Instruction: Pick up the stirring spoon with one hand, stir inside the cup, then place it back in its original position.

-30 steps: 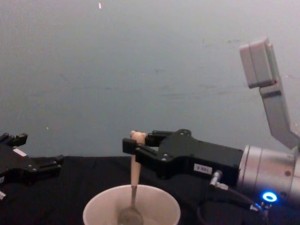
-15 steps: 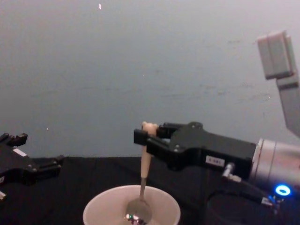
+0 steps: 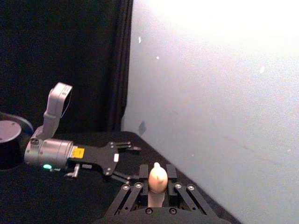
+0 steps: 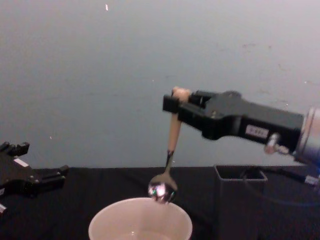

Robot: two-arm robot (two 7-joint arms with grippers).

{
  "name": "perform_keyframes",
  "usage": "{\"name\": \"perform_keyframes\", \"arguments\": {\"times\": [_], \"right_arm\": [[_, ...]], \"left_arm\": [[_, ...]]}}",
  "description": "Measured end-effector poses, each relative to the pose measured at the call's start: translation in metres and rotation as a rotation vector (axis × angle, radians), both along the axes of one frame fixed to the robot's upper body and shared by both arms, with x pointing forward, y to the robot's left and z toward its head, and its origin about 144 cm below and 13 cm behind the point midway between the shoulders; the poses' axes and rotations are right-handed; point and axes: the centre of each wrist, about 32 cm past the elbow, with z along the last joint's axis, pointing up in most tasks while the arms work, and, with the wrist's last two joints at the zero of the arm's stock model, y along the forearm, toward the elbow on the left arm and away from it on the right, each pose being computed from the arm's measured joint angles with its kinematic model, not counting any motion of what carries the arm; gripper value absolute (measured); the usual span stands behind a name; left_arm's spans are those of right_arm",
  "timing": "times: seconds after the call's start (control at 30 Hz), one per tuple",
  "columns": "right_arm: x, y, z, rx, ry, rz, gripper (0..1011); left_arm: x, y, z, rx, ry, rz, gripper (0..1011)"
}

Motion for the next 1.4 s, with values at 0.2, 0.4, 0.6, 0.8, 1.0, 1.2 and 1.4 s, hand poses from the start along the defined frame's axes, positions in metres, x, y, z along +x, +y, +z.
{"name": "perform_keyframes", "arguments": {"times": [0.2, 0.4, 0.6, 0.8, 1.0, 1.2, 1.4], "right_arm": [[-0.004, -0.012, 0.015, 0.019, -0.034, -0.023, 214], [-0.010, -0.030, 0.029, 0.032, -0.071, -0.049, 214], [-0.014, -0.049, 0.037, 0.040, -0.097, -0.088, 214], [-0.017, -0.066, 0.040, 0.037, -0.106, -0.127, 214], [-0.017, -0.077, 0.033, 0.022, -0.088, -0.150, 214], [-0.017, -0.080, 0.026, 0.012, -0.064, -0.149, 214], [-0.017, -0.079, 0.016, -0.002, -0.027, -0.148, 214]], "left_arm": [[0.000, 0.000, 0.000, 0.000, 0.000, 0.000, 1001], [0.000, 0.000, 0.000, 0.000, 0.000, 0.000, 1001], [0.000, 0.000, 0.000, 0.000, 0.000, 0.000, 1001], [0.000, 0.000, 0.000, 0.000, 0.000, 0.000, 1001], [0.000, 0.000, 0.000, 0.000, 0.000, 0.000, 1001], [0.000, 0.000, 0.000, 0.000, 0.000, 0.000, 1001], [0.000, 0.000, 0.000, 0.000, 0.000, 0.000, 1001]]}}
